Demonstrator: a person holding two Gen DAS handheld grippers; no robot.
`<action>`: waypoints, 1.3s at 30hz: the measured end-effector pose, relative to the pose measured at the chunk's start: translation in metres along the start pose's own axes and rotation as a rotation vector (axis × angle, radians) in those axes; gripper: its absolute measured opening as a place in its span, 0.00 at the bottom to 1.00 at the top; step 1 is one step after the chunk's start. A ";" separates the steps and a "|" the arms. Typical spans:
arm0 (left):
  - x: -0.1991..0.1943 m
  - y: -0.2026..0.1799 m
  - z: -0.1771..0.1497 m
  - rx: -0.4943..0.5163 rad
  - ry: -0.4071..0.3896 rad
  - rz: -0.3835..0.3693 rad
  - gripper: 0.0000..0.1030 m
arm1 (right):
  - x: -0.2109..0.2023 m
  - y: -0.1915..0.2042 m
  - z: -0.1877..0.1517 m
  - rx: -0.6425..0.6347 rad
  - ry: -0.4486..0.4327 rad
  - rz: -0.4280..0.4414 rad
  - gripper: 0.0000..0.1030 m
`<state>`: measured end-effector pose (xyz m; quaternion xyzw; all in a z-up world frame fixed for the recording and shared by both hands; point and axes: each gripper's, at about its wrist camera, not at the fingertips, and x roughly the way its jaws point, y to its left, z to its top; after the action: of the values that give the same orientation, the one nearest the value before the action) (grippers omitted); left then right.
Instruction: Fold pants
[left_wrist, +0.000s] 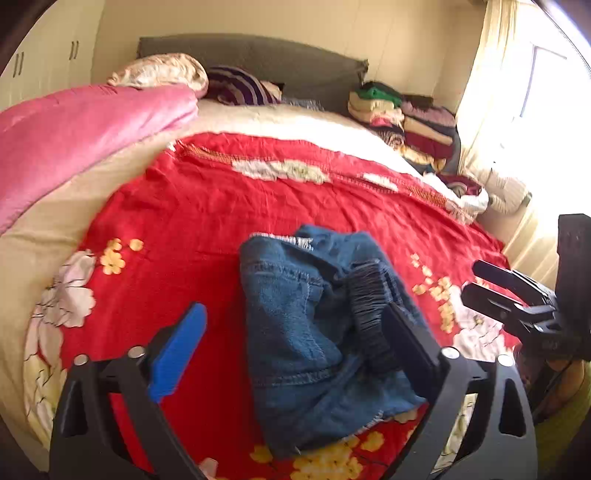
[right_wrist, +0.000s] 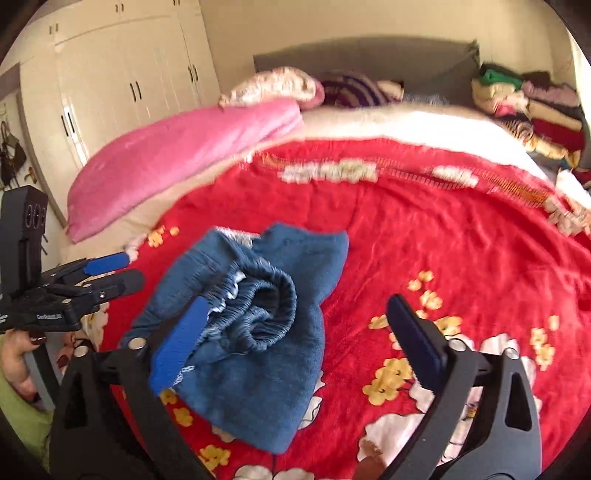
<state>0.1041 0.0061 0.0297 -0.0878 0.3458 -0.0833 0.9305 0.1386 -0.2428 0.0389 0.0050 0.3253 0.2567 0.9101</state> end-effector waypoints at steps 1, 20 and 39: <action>-0.010 -0.002 0.000 0.000 -0.014 0.001 0.96 | -0.010 0.003 0.000 -0.010 -0.023 -0.002 0.91; -0.089 -0.002 -0.066 -0.015 -0.047 0.093 0.96 | -0.085 0.039 -0.050 -0.093 -0.118 -0.135 0.91; -0.057 -0.004 -0.101 -0.015 0.059 0.084 0.96 | -0.052 0.040 -0.094 -0.032 0.051 -0.139 0.91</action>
<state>-0.0055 0.0040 -0.0084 -0.0776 0.3772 -0.0439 0.9218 0.0295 -0.2475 0.0026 -0.0387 0.3437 0.1983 0.9171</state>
